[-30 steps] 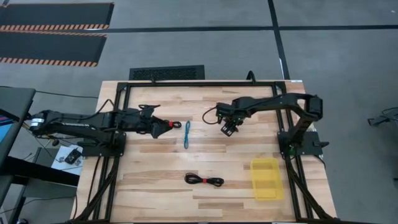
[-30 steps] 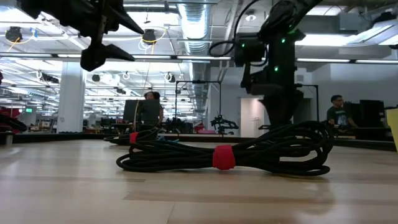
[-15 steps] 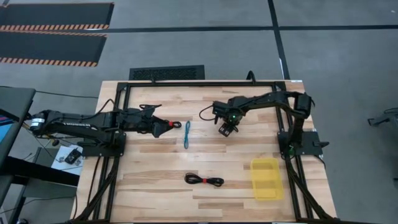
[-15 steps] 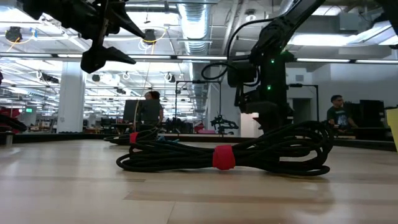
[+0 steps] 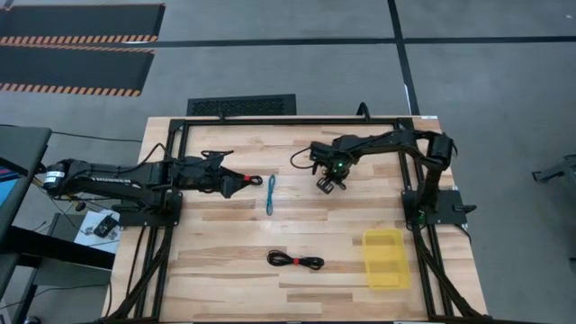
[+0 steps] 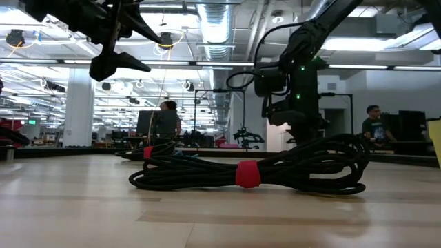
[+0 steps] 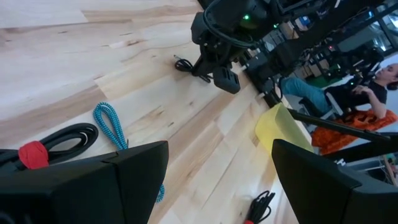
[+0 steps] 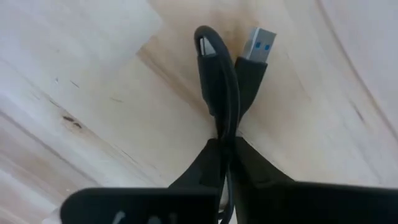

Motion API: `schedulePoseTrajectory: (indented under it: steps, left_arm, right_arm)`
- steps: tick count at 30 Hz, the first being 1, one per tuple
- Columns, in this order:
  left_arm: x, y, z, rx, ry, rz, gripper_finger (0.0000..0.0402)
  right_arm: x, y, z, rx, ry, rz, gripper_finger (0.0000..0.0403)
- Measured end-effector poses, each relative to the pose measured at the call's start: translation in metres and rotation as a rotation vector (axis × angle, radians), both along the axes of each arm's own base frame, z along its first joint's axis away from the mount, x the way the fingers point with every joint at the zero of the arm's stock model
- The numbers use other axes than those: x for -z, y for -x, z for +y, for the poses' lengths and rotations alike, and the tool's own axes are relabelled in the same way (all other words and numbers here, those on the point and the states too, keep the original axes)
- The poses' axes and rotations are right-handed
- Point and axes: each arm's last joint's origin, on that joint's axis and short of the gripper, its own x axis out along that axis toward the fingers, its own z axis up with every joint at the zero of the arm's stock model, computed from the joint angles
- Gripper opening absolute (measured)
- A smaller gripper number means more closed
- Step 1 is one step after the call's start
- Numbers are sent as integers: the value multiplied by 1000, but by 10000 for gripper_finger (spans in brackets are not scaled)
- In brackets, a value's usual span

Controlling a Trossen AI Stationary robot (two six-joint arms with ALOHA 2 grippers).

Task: Pick and place USB-C Cables
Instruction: Put the top right black charger cable into the yellow bin

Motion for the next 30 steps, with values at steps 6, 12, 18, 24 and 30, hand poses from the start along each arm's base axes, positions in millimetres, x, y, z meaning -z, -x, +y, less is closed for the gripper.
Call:
schedulePoseTrajectory:
  steps: [6, 12, 18, 24, 30]
  left_arm:
    - [0, 0, 0, 0, 0, 0, 281]
    - [0, 0, 0, 14, 9, 0, 281]
    - [0, 0, 0, 14, 9, 0, 281]
    - [0, 0, -1, 29, 16, -1, 281]
    - [0, 0, -1, 30, 14, 0, 281]
  right_arm:
    - [-57, 14, 8, 59, 28, -95, 11]
    - [-129, 52, 34, 206, 44, -266, 7]
    - [-170, 99, 81, 364, 25, -337, 7]
    - [-181, 129, 129, 488, -37, -318, 10]
    - [-174, 142, 174, 550, -55, -218, 9]
